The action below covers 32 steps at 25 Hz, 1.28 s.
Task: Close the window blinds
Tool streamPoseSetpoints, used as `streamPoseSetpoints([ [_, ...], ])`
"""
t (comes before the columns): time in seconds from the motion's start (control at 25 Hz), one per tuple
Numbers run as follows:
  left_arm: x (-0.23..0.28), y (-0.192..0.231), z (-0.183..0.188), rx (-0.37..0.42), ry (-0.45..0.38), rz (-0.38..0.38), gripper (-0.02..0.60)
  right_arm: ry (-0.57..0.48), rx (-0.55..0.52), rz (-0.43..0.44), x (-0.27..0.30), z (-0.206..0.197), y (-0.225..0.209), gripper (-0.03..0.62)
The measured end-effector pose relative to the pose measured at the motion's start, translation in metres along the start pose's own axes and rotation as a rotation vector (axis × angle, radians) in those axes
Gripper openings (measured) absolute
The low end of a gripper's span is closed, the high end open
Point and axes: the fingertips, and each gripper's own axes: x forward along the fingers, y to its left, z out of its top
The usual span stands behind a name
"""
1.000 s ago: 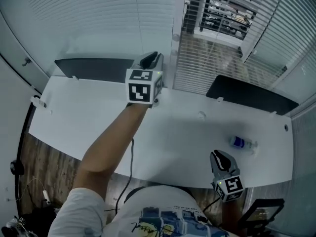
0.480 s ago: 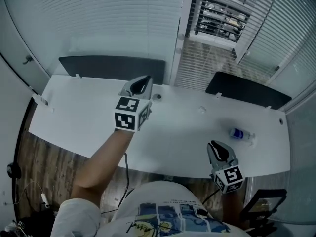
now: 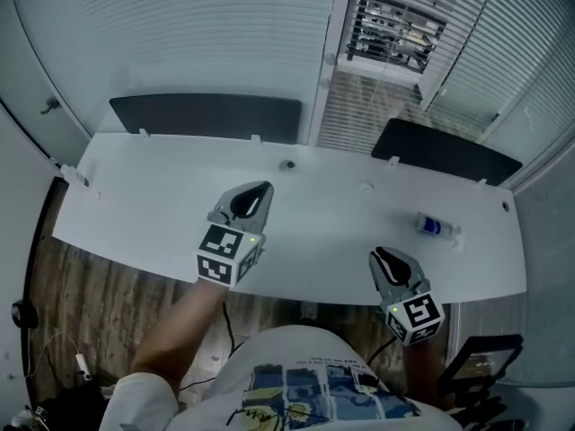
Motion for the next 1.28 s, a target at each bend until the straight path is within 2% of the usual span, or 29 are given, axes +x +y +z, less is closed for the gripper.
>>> streamPoseSetpoints([
  [0.12, -0.033, -0.013, -0.011, 0.007, 0.001, -0.023, 0.005, -0.007, -0.005, -0.004, -0.011, 0.003, 0.020, 0.037],
  [0.28, -0.050, -0.036, -0.026, 0.018, 0.007, -0.070, 0.005, -0.016, 0.003, -0.008, -0.014, 0.004, 0.024, 0.037],
  [0.4, -0.063, -0.053, -0.036, -0.011, -0.010, -0.113, 0.005, -0.009, 0.000, -0.011, -0.016, 0.000, 0.028, 0.037],
  [0.56, -0.077, -0.069, -0.048, -0.022, 0.010, -0.143, 0.005, -0.002, -0.002, -0.007, -0.020, -0.005, 0.032, 0.037],
  [0.88, -0.094, -0.074, -0.050, 0.019, 0.012, -0.150, 0.005, 0.013, 0.000, 0.008, -0.022, -0.011, 0.039, 0.037],
  [1.08, -0.149, -0.091, -0.053, 0.045, 0.008, -0.188, 0.005, 0.024, 0.007, -0.019, -0.053, -0.013, 0.083, 0.037],
  [1.28, -0.167, -0.093, -0.058, 0.040, 0.000, -0.212, 0.005, 0.029, 0.020, -0.022, -0.061, -0.018, 0.105, 0.037],
])
